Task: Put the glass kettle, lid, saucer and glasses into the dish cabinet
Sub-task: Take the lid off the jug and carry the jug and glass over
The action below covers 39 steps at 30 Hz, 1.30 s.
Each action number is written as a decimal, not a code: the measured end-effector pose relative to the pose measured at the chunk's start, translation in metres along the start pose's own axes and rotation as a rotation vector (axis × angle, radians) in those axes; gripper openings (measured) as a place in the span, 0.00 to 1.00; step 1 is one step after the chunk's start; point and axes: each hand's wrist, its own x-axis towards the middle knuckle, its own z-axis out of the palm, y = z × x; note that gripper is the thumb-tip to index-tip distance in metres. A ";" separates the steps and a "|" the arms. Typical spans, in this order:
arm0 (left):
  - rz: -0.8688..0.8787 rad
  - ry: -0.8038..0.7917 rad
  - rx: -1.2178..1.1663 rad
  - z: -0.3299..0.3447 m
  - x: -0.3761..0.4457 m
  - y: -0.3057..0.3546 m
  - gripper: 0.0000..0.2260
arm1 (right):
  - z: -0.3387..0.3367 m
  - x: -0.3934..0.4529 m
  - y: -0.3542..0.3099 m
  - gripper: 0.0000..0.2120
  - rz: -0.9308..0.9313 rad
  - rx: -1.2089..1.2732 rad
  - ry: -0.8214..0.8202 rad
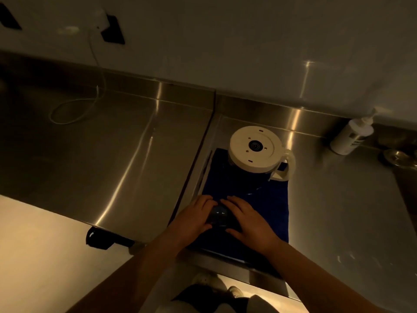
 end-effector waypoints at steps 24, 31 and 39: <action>0.019 0.009 -0.259 0.010 0.022 0.020 0.39 | -0.045 0.003 -0.016 0.34 -0.130 -0.136 0.077; -0.025 0.020 -0.308 0.011 0.020 0.019 0.39 | -0.035 0.005 -0.017 0.33 -0.058 -0.106 0.099; -0.002 -0.015 -0.334 0.004 0.028 0.021 0.42 | -0.037 0.009 -0.015 0.36 0.008 0.023 0.067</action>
